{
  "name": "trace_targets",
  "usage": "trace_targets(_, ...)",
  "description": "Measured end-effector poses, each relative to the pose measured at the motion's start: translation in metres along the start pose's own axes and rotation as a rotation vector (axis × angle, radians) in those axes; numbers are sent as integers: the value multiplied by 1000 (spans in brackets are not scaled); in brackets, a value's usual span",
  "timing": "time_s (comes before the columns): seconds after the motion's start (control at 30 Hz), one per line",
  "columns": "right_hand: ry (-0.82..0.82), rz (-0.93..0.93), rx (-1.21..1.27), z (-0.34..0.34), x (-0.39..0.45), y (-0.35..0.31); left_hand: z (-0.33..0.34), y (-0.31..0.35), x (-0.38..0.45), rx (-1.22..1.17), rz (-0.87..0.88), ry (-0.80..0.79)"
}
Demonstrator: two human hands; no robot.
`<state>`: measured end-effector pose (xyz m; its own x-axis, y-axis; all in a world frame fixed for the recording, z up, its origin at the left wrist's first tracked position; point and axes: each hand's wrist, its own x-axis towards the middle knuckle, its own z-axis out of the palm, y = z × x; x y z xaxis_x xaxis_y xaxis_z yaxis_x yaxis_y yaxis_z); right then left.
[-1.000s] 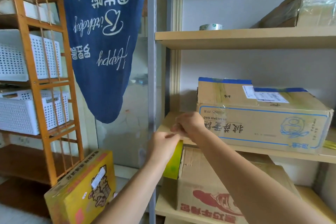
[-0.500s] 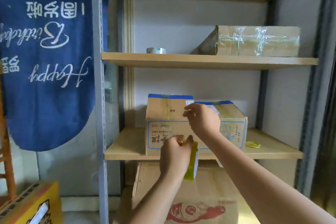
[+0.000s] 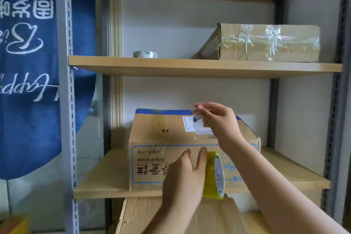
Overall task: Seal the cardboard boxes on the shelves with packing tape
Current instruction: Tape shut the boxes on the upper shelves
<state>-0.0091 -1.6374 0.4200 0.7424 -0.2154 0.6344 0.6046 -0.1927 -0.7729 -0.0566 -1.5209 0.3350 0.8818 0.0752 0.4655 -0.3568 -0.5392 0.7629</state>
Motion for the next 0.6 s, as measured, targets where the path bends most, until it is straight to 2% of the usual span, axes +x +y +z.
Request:
trace_targets(0.07,-12,22,77,-1,11,6,-19,3,26,230,113,75)
trace_targets(0.13,-39,43,103,-5,25,17,-26,6,75,299,206,197)
trace_targets(0.2,-85,82,151,-7,40,30,-27,10,138,433,320,220)
trace_targets(0.27,-129,122,178,-7,53,43,-16,11,192,507,400,-6)
trace_targets(0.33,-156,142,182,-10,64,54,3,4,233,468,388,-354)
trace_targets(0.4,-193,142,185,-14,70,62,22,-4,250,390,296,-591)
trace_targets(0.47,-231,127,217,-18,71,66,39,-8,260,297,239,-645)
trace_targets(0.6,-255,115,379,-25,67,56,31,15,263,349,185,-677)
